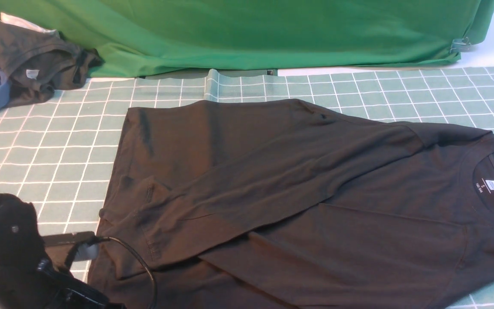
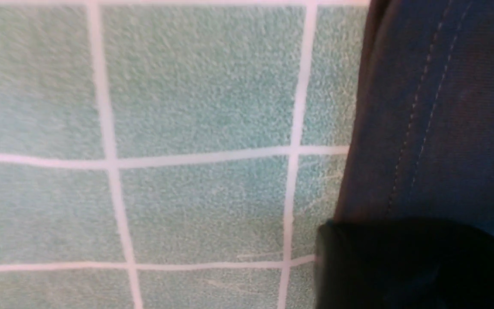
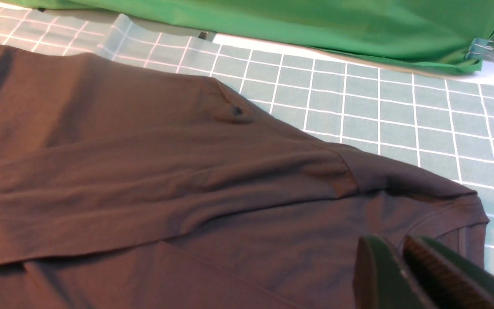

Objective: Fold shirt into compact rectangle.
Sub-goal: 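Grasp the near edge of the shirt at its hem and shoulder corners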

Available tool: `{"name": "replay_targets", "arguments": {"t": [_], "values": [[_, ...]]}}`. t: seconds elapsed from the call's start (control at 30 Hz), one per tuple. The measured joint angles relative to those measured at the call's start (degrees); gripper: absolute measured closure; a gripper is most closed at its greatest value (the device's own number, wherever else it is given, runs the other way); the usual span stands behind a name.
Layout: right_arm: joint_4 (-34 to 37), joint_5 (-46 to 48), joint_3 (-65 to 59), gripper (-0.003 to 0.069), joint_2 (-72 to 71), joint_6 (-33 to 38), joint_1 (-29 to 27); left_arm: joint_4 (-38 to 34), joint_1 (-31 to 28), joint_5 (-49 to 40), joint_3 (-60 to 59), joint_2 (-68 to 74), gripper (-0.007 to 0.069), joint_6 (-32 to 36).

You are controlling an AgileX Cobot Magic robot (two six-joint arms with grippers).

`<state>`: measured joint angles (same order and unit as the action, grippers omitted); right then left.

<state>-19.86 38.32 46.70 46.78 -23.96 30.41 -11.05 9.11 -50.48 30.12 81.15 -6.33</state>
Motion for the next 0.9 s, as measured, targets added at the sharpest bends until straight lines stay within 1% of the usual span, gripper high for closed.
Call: {"name": "replay_targets", "arguments": {"t": [0.03, 0.07, 0.13, 0.17, 0.2, 0.27, 0.4, 0.57, 0.67, 0.77, 0.8, 0.83, 0.87, 0.9], "values": [[0.0, -0.1, 0.0, 0.0570, 0.0, 0.0, 0.0, 0.1, 0.0, -0.3, 0.1, 1.1, 0.0411, 0.2], [0.0, -0.1, 0.0, 0.0569, 0.0, 0.0, 0.0, 0.5, 0.0, -0.6, 0.3, 1.7, 0.0442, 0.5], [0.0, -0.1, 0.0, 0.0568, 0.0, 0.0, 0.0, 0.9, 0.0, -0.9, 0.6, 2.3, 0.0477, 1.1], [0.0, -0.1, 0.0, 0.0565, 0.0, 0.0, 0.0, 1.5, 0.0, -1.3, 0.7, 2.7, 0.0534, 2.3], [0.0, -0.2, 0.0, 0.0563, 0.0, 0.0, 0.0, 1.7, 0.0, -1.4, 0.9, 2.7, 0.0564, 2.6], [0.0, -0.2, 0.0, 0.0561, 0.0, 0.0, 0.0, 2.0, 0.0, -1.6, 1.1, 2.6, 0.0594, 2.9], [0.0, -0.2, 0.0, 0.0558, 0.0, 0.0, 0.0, 3.1, 0.0, -3.1, 1.1, 1.4, 0.0617, 2.5], [0.0, -0.2, 0.0, 0.0551, 0.0, 0.0, 0.0, 11.1, 0.0, -8.3, 1.1, -6.3, 0.0624, -3.3], [0.0, -0.2, 0.0, 0.0547, 0.0, 0.0, 0.0, 13.0, 0.0, -10.2, 1.1, -10.2, 0.0624, -4.9], [0.0, -0.2, 0.0, 0.0546, 0.0, 0.0, 0.0, 12.1, 0.0, -10.4, 1.1, -12.8, 0.0624, -5.1], [0.0, -0.2, 0.0, 0.0545, 0.0, 0.0, 0.0, 10.5, 0.0, -10.4, 1.1, -13.4, 0.0624, -4.3], [0.0, -0.2, 0.0, 0.0543, 0.0, 0.0, 0.0, 7.0, 0.0, -10.4, 1.1, -13.8, 0.0620, -1.3], [0.0, -0.2, 0.0, 0.0542, 0.0, 0.0, 0.0, 6.6, 0.0, -10.4, 1.1, -13.9, 0.0620, -1.3], [0.0, -0.2, 0.0, 0.0540, 0.0, 0.0, 0.0, 4.4, 0.0, -10.2, 1.1, -13.9, 0.0610, 1.5]]}}
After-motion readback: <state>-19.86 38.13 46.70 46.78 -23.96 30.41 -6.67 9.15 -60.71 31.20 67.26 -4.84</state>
